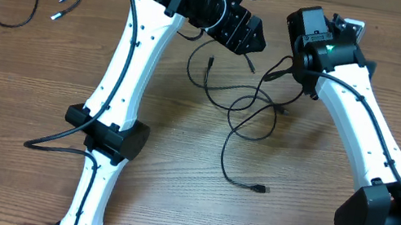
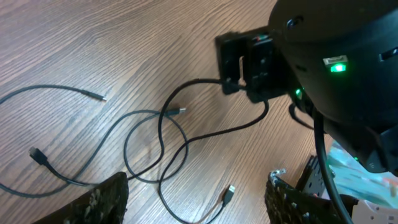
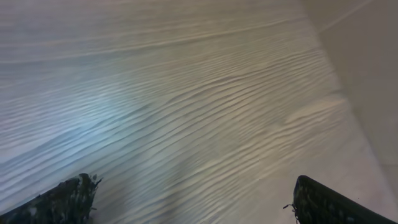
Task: Untangle cables
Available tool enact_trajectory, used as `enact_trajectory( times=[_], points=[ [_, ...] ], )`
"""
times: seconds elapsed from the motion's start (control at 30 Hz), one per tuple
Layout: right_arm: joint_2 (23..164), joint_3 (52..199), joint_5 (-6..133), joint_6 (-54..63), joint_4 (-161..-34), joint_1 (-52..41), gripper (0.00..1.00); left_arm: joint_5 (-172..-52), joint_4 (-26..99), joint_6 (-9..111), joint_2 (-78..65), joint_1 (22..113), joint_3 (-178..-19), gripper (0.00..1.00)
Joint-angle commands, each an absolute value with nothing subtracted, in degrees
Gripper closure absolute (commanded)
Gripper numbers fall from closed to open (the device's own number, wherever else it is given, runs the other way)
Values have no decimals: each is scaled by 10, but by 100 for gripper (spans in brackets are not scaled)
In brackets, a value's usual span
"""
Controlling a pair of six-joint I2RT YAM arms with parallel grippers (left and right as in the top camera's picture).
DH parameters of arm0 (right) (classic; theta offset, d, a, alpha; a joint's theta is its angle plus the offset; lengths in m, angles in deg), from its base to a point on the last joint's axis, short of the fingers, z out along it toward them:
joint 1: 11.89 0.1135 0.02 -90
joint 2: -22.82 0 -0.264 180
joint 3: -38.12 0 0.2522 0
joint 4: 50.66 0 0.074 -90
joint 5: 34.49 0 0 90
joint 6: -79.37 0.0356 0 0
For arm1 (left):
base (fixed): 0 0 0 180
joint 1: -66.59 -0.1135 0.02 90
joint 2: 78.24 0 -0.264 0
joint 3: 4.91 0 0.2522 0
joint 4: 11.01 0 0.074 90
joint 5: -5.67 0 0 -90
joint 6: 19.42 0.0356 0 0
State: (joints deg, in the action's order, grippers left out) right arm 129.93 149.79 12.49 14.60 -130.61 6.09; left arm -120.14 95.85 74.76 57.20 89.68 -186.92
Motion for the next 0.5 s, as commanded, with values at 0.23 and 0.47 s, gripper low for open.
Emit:
enact_trajectory(
  times=[0.23, 0.47],
  points=[
    [1296, 1497, 353, 146, -1241, 57, 0, -1210, 949, 710, 603, 926, -1870, 27],
    [1296, 1497, 352, 146, -1247, 50, 0, -1208, 919, 627, 629, 924, -1870, 25]
  ],
)
